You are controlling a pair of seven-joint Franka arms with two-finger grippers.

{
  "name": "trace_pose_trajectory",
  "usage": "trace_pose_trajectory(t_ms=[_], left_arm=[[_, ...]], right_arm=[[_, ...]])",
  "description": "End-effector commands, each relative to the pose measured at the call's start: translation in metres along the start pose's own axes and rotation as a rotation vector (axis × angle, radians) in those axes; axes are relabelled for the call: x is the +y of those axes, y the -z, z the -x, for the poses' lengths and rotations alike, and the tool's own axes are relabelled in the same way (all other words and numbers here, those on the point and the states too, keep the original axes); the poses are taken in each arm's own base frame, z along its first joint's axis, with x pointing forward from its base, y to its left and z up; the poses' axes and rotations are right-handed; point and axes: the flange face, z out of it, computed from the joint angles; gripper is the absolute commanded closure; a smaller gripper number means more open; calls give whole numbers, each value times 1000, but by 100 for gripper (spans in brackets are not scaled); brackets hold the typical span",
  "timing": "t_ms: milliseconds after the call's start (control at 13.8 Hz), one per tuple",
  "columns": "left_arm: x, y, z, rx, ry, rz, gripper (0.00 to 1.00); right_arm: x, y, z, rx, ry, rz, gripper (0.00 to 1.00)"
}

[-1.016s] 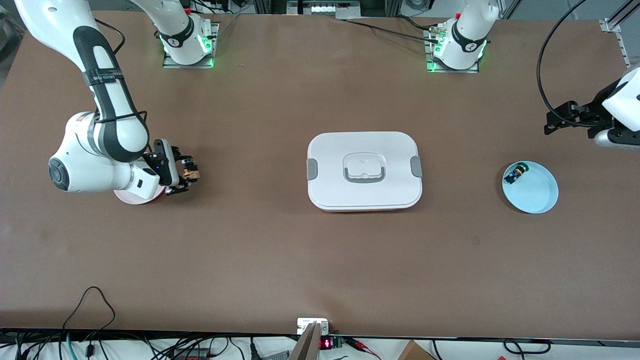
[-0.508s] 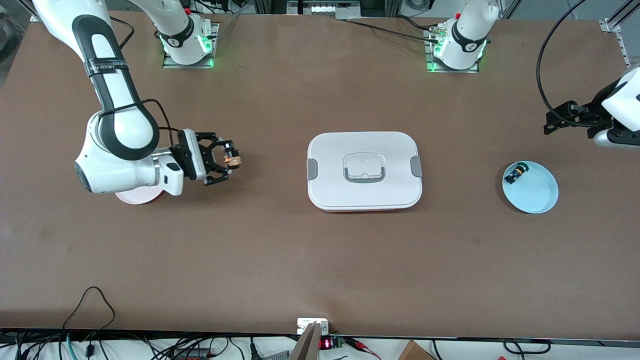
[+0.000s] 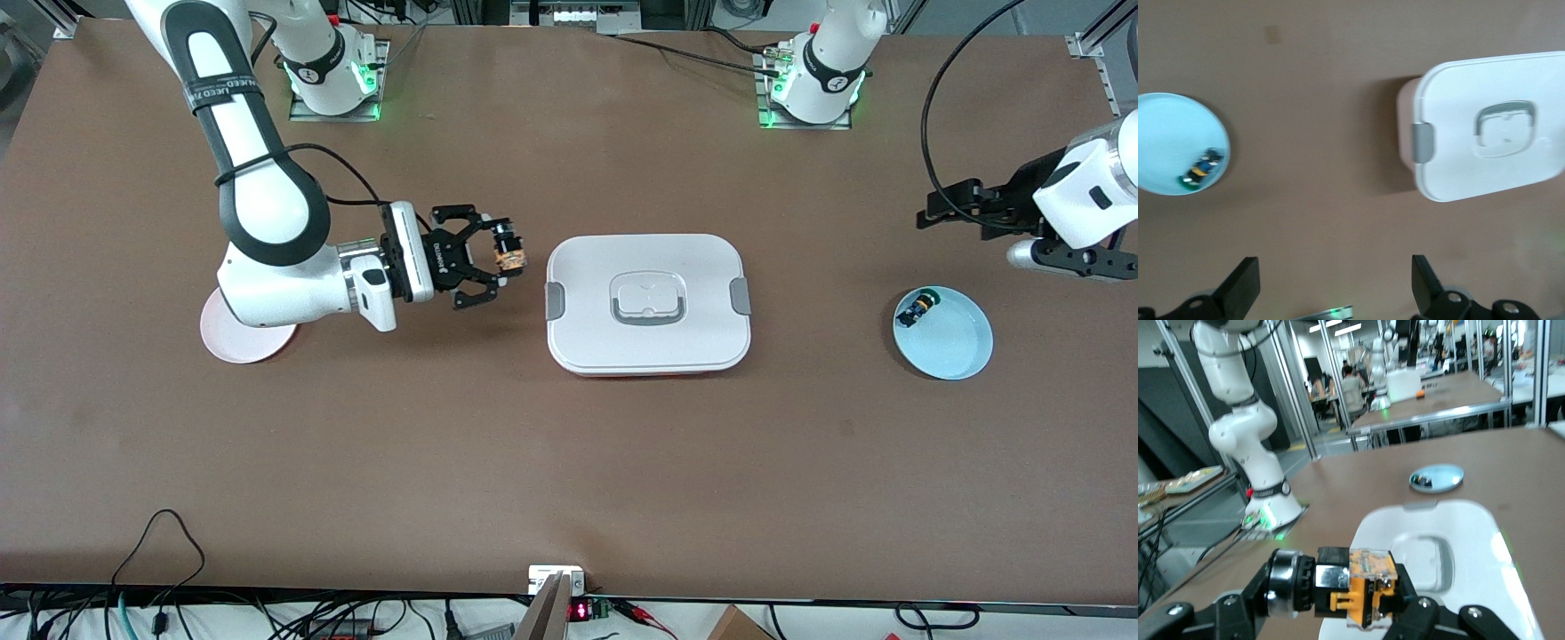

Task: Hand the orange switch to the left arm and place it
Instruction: 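Lift the orange switch with the right gripper toward the white box, then carry the switch above the box while the left gripper reaches toward it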

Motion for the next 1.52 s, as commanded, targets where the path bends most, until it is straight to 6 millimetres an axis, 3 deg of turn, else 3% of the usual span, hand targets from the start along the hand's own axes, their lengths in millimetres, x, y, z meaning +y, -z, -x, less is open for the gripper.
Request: trace_pose_trajectory(t_ms=[0,218,435,726,943,1451], left_arm=[[11,4,-7,4,0,196,0],[20,-10,-15,-20,13,448,0],[12,-56,-30,-85,118,883,0],[14,-89,-28,-16,158,1103,0],[46,-129,-23,71,112,1211,0],[118,-156,-17,15,42,1218,1]], right_arm=[[1,-30,-22,90,-16,51,100],[-5,-81,-41,181,-38,120,100],[-12,-128,-73,236,-35,213,100],[-27,-171,-98,264,-55,303,100],[-30,-180,-107,246,-30,353,100],[-29,-185,-104,238,-24,355,100]])
